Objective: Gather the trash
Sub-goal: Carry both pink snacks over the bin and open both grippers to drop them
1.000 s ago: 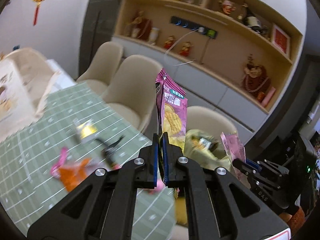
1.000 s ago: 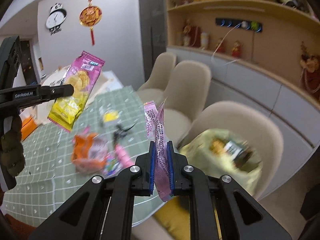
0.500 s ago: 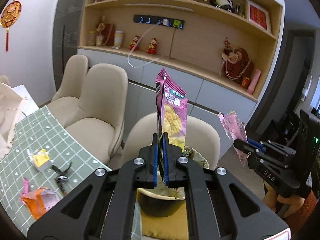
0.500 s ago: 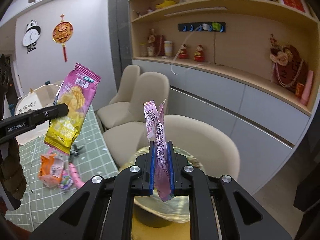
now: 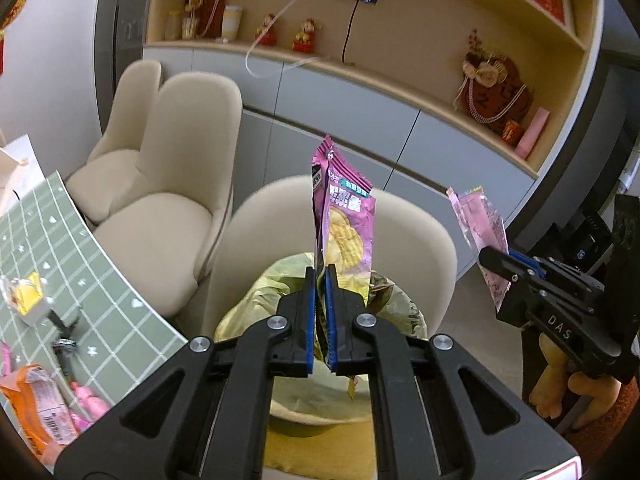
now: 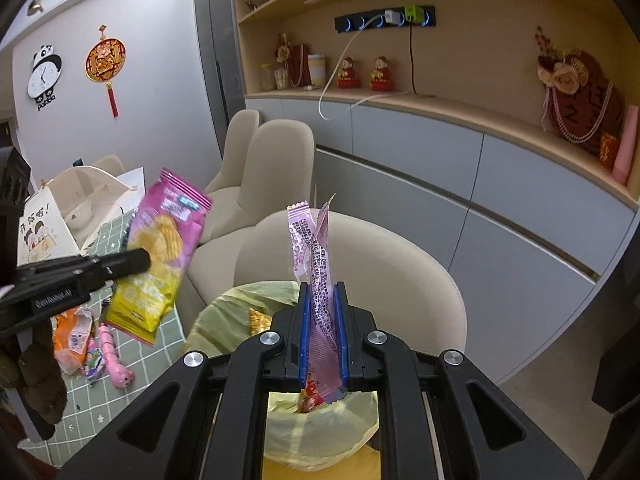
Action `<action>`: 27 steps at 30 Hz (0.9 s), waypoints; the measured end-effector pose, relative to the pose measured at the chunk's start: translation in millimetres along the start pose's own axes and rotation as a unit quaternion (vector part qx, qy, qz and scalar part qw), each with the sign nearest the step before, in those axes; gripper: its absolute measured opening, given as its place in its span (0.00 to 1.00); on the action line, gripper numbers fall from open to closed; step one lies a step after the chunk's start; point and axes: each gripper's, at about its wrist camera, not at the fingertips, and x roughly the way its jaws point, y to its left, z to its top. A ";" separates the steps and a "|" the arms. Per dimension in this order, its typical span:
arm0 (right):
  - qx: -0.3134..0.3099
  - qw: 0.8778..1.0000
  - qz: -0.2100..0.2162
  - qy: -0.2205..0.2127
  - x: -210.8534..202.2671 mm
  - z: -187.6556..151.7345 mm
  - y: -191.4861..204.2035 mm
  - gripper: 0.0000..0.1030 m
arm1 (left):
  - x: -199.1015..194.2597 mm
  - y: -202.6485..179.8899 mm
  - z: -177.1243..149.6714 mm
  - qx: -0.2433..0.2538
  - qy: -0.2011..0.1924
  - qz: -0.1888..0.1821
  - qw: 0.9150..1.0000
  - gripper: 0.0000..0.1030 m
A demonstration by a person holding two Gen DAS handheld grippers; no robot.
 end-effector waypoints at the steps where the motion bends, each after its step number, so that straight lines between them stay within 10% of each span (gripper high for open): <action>1: 0.001 1.000 0.002 0.003 5.4 1.0 -3.5 0.12 | 6.8 -0.9 0.3 -0.001 0.005 0.000 1.000 0.04; 27: 0.040 0.998 0.022 0.048 63.6 -19.7 -53.3 0.12 | 121.4 -6.9 -49.5 -0.014 0.173 0.011 0.985 0.07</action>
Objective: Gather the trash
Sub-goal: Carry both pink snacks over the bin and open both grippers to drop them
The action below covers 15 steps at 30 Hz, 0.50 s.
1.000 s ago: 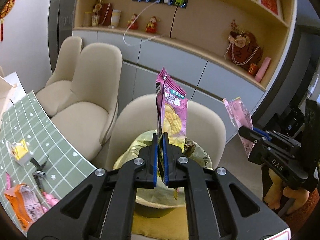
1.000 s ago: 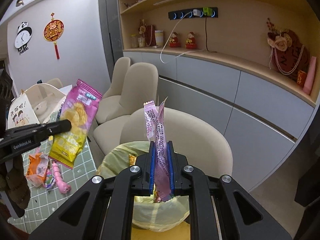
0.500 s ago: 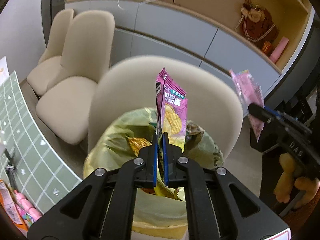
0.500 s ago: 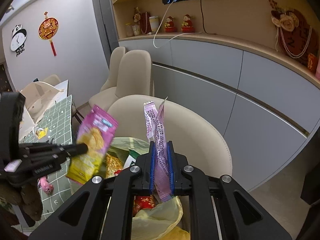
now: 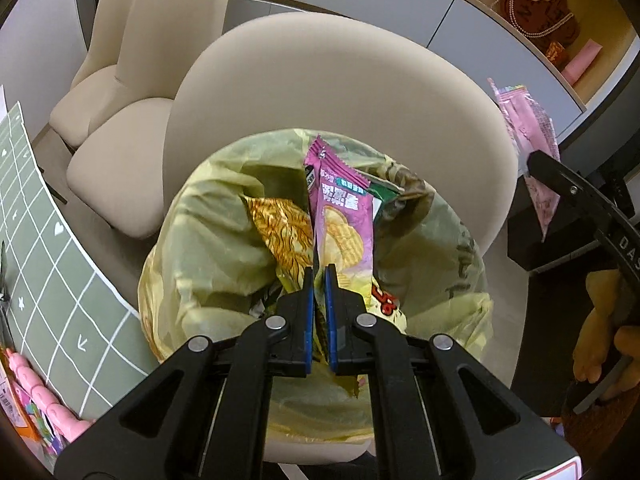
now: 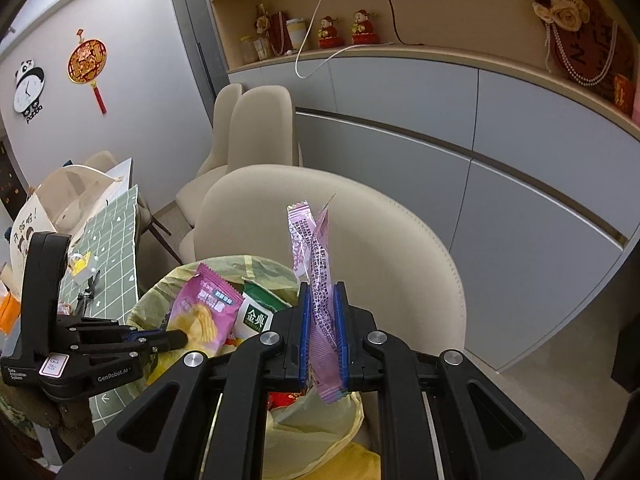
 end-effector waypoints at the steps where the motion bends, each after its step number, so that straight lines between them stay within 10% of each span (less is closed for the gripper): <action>1: 0.000 1.000 0.001 0.000 0.0 0.1 1.3 0.12 | -1.8 0.5 -0.1 -0.001 -0.001 -0.004 1.000 0.09; 5: -0.003 1.000 0.008 -0.005 -1.7 2.4 7.0 0.12 | -20.9 9.0 -1.2 -0.020 -0.024 -0.023 0.999 0.32; 15: -0.020 0.997 0.072 0.005 10.5 4.9 50.7 0.12 | -81.2 60.7 -12.1 -0.093 -0.075 0.007 0.993 0.38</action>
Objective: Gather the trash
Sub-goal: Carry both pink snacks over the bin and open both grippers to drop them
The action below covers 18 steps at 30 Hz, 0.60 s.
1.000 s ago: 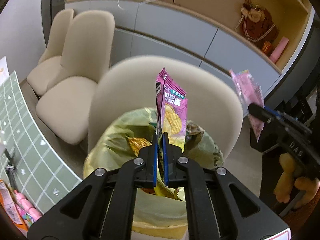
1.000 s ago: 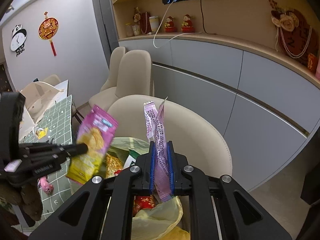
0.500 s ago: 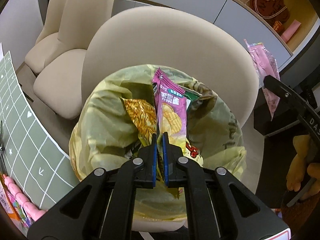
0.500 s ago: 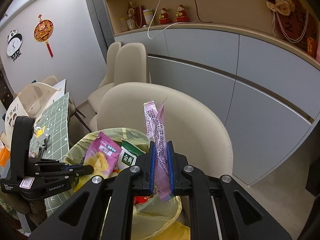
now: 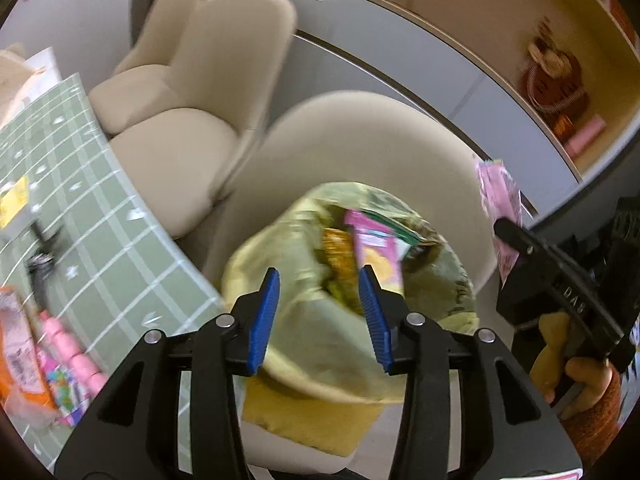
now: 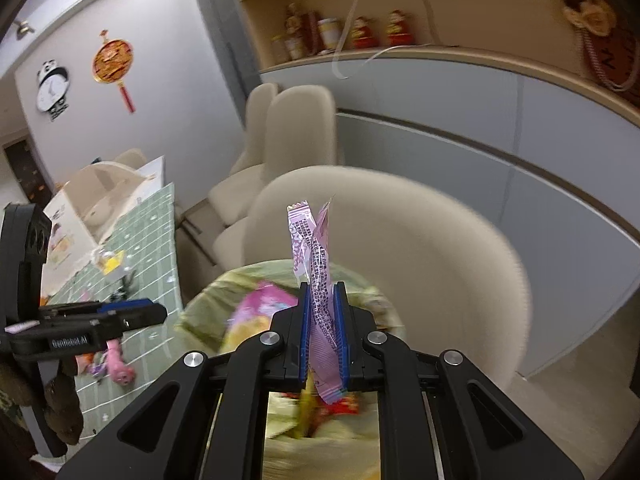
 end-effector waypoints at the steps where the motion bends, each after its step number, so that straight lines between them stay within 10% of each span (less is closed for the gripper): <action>1: -0.005 1.000 0.011 0.007 6.9 0.0 8.3 0.12 | -7.1 10.1 -2.2 -0.012 -0.004 0.007 1.000 0.38; 11: -0.012 0.982 0.015 0.190 113.3 -28.8 31.6 0.12 | -57.2 80.4 -28.1 -0.075 -0.036 0.065 0.994 0.44; 18: -0.005 0.982 -0.004 0.190 106.4 -34.3 31.2 0.12 | -69.4 118.3 -43.6 -0.119 -0.029 0.076 0.990 0.44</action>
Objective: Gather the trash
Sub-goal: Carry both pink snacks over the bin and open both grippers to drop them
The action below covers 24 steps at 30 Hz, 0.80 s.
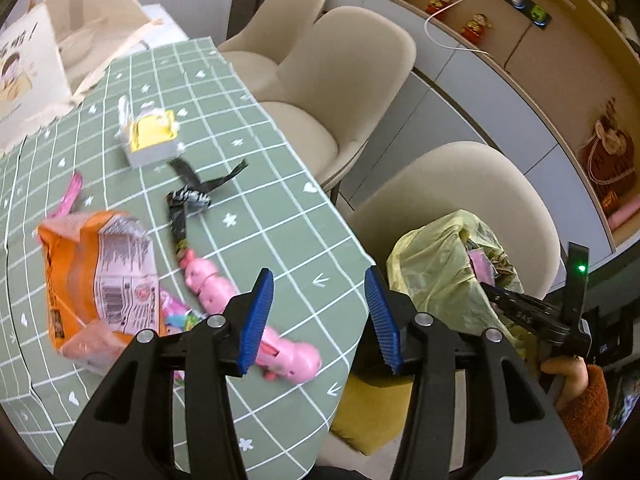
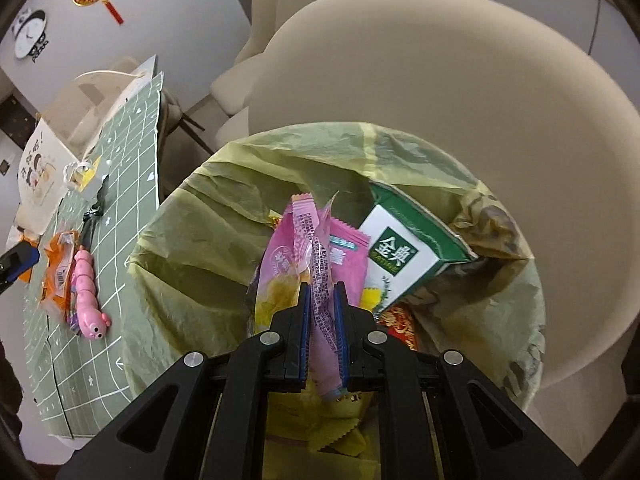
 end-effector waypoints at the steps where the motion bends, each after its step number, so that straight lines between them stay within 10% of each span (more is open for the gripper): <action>1: -0.005 1.000 -0.003 -0.010 -3.7 -0.3 4.5 0.13 | -0.2 1.0 -1.0 -0.001 0.002 -0.002 1.000 0.44; 5: -0.008 0.999 -0.020 -0.047 -19.9 -8.9 13.4 0.29 | -2.3 0.4 -5.8 0.011 0.007 -0.011 1.000 0.44; 24: 0.033 0.981 -0.014 -0.190 -109.2 -43.2 86.3 0.36 | -92.0 82.7 -23.8 0.064 -0.068 0.033 0.995 0.49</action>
